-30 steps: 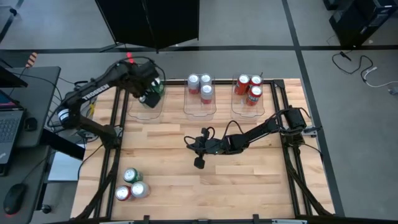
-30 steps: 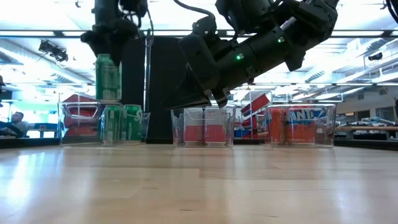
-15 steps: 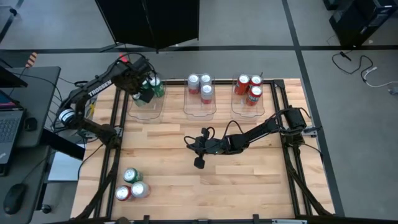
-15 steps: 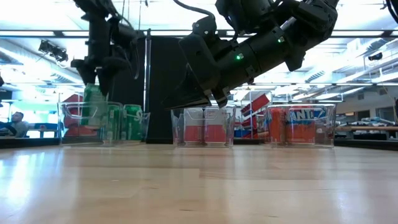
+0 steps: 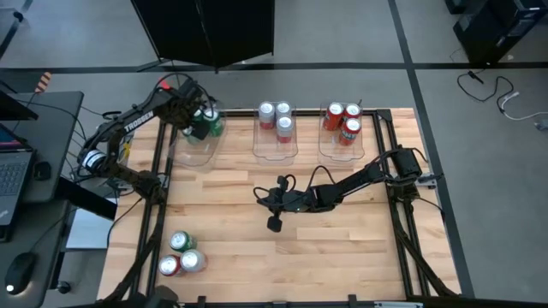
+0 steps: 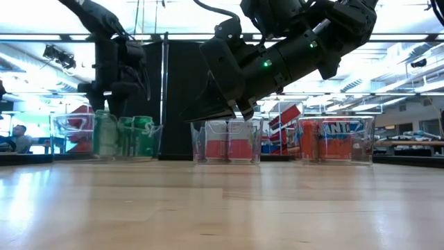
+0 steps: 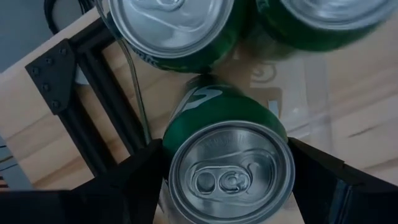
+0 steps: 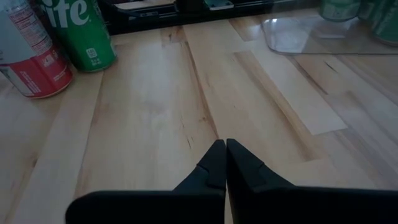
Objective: Sort soda cans
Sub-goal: Put the green soda can into the left transparent bin
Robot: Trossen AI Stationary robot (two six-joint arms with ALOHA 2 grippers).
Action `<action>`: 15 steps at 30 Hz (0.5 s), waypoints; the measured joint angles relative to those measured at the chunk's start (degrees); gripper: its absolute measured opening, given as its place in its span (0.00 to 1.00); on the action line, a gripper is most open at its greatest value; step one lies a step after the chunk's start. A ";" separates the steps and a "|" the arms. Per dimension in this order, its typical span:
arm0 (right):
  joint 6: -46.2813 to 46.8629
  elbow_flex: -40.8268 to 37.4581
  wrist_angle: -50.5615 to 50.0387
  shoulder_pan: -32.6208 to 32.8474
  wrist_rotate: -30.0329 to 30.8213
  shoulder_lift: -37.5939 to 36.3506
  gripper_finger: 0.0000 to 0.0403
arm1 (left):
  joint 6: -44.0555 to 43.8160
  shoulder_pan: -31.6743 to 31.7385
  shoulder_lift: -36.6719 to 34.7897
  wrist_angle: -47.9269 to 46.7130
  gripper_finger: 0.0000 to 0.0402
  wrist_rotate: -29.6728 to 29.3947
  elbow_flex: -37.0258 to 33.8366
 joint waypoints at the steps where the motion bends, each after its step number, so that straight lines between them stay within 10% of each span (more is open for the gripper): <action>1: 0.00 0.00 0.01 0.00 0.02 0.00 0.00 | 0.17 0.27 0.00 0.35 0.71 -0.05 -0.53; 15: 0.00 0.00 0.02 0.00 0.00 0.00 0.00 | 4.47 0.71 0.00 3.80 0.82 -1.24 -1.80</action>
